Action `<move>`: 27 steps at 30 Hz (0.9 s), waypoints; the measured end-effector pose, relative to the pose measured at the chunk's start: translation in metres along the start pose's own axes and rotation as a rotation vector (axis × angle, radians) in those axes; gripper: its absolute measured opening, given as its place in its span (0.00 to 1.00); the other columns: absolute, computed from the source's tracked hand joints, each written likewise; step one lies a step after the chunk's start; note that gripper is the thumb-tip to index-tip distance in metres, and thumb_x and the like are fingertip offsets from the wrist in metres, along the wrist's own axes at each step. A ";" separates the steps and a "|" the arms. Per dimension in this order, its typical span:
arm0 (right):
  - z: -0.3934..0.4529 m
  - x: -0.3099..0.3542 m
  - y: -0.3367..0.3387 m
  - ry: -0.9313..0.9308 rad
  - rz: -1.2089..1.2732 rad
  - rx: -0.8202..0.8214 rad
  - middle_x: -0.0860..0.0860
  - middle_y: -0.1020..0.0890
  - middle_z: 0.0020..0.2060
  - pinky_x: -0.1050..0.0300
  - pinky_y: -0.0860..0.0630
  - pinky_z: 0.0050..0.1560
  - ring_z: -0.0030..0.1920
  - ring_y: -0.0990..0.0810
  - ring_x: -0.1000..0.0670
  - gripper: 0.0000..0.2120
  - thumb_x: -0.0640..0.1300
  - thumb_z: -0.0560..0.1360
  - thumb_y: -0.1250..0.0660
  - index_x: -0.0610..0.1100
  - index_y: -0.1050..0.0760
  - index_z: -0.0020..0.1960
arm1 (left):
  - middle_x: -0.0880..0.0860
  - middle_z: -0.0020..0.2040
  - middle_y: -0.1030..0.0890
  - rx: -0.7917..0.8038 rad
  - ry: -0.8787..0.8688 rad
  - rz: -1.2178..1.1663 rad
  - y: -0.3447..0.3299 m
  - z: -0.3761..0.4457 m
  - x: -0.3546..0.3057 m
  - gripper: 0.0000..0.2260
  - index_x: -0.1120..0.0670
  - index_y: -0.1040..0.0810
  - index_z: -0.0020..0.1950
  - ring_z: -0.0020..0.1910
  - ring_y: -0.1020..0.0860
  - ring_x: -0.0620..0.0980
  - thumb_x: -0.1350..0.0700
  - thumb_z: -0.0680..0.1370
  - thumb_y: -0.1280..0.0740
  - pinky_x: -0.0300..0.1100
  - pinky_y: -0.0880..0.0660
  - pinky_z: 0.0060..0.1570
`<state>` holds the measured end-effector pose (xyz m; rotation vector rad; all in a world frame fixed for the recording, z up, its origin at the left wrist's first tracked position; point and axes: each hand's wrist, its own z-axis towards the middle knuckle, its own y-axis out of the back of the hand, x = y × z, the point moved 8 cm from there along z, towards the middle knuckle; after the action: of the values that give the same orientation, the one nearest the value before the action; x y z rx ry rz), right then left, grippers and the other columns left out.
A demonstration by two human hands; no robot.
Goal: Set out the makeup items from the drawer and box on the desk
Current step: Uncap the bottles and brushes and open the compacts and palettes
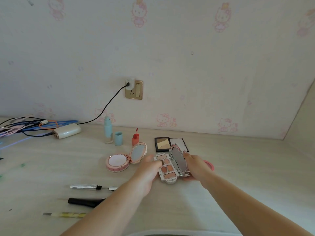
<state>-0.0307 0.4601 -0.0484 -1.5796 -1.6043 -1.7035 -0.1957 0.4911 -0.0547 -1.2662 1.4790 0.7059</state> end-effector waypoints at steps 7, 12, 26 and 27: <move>0.010 0.014 -0.002 0.115 -0.220 -0.002 0.46 0.25 0.33 0.49 0.22 0.52 0.42 0.19 0.43 0.25 0.55 0.81 0.53 0.38 0.24 0.48 | 0.47 0.42 0.25 -0.009 -0.021 0.063 0.000 0.012 0.001 0.15 0.50 0.32 0.52 0.45 0.23 0.47 0.69 0.74 0.40 0.48 0.27 0.60; 0.016 0.012 0.005 0.162 -0.310 -0.076 0.51 0.32 0.27 0.59 0.39 0.31 0.28 0.31 0.51 0.20 0.52 0.81 0.50 0.45 0.35 0.34 | 0.57 0.61 0.26 -0.031 0.003 0.094 0.003 0.021 0.004 0.31 0.57 0.35 0.72 0.62 0.26 0.56 0.65 0.69 0.35 0.52 0.29 0.65; 0.011 0.004 0.050 0.271 0.154 -0.117 0.50 0.20 0.42 0.53 0.24 0.41 0.42 0.20 0.50 0.10 0.45 0.81 0.46 0.47 0.27 0.56 | 0.45 0.54 0.24 0.035 -0.158 0.164 -0.015 -0.010 0.001 0.14 0.49 0.30 0.59 0.48 0.24 0.40 0.56 0.75 0.34 0.37 0.27 0.48; 0.010 0.002 0.066 0.304 0.186 -0.158 0.50 0.20 0.42 0.52 0.24 0.43 0.42 0.20 0.49 0.10 0.43 0.81 0.46 0.46 0.27 0.56 | 0.46 0.55 0.22 0.053 -0.172 0.157 -0.020 -0.016 0.002 0.12 0.49 0.28 0.57 0.49 0.22 0.42 0.56 0.75 0.33 0.39 0.26 0.50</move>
<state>0.0264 0.4479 -0.0169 -1.4038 -1.1665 -1.8967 -0.1813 0.4706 -0.0485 -1.0302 1.4558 0.8523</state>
